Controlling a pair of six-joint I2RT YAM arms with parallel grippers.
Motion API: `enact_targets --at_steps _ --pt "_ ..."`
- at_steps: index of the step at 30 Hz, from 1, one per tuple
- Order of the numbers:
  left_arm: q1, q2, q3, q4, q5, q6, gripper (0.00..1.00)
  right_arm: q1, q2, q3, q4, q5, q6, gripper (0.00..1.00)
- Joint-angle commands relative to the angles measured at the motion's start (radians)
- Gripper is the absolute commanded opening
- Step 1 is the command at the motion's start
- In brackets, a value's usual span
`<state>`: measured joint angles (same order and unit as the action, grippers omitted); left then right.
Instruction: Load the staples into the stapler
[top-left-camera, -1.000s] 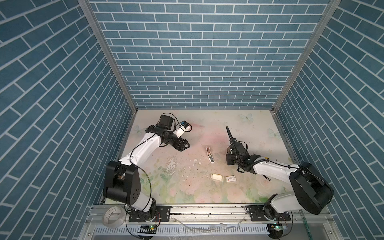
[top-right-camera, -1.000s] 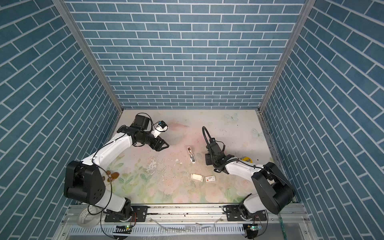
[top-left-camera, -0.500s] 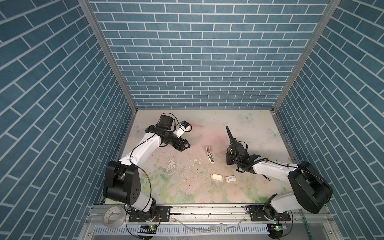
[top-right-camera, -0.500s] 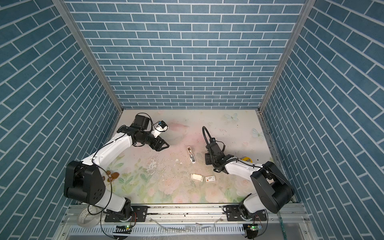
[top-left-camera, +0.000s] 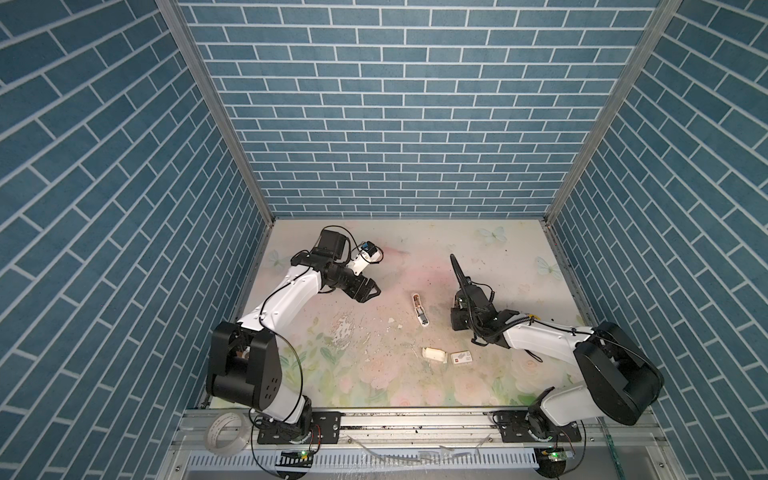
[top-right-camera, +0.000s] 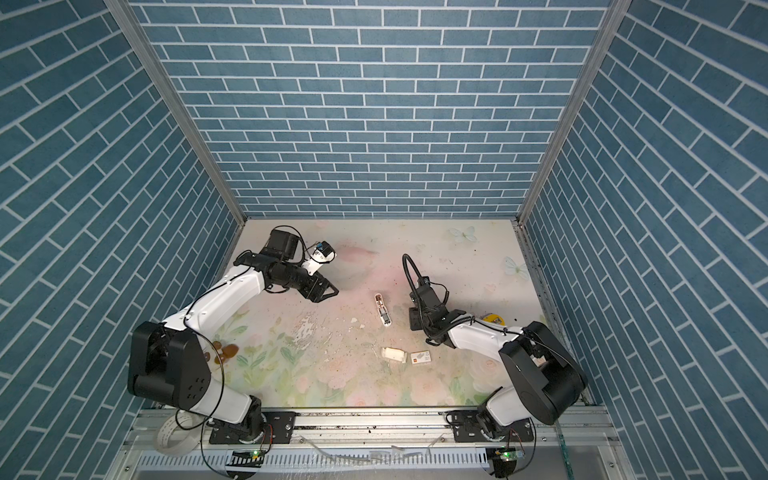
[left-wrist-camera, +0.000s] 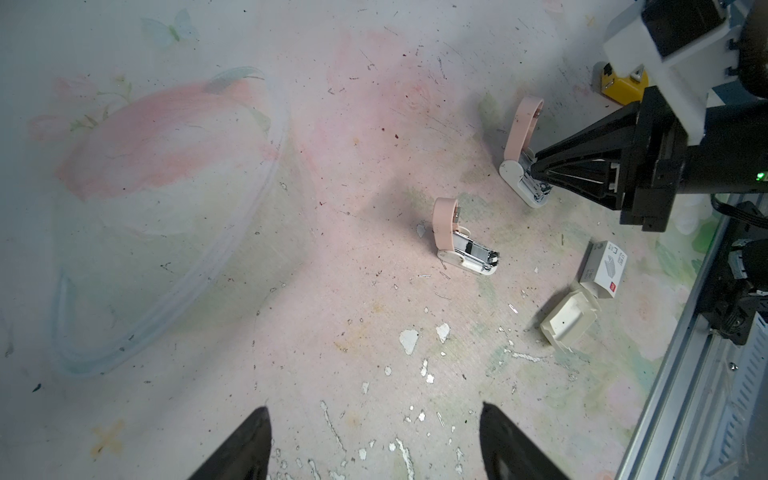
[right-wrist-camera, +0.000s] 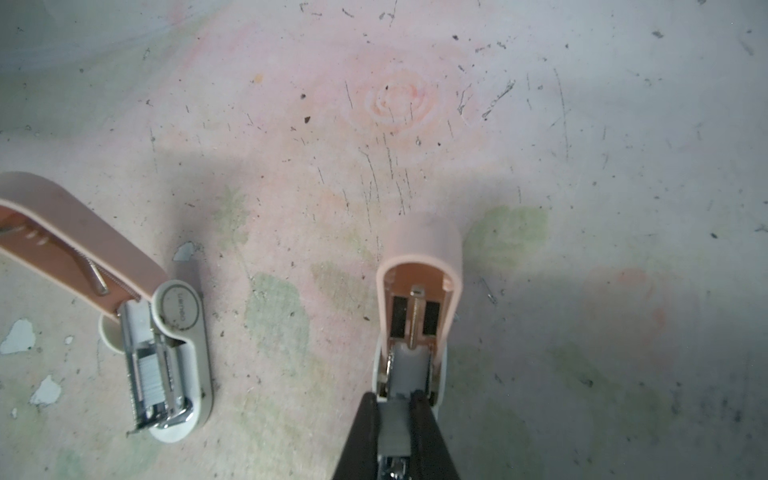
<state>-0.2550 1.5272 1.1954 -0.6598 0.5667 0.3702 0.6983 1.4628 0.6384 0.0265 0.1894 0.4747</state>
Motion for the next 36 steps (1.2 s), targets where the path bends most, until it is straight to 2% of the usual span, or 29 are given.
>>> enact_targets --at_steps 1,36 --pt "0.007 -0.007 0.0 -0.002 0.01 -0.002 0.8 0.006 0.011 0.004 -0.008 0.034 0.024 0.09" --pt "0.007 -0.004 0.0 -0.004 0.01 -0.002 0.8 0.007 0.018 -0.005 0.004 0.04 0.037 0.09"
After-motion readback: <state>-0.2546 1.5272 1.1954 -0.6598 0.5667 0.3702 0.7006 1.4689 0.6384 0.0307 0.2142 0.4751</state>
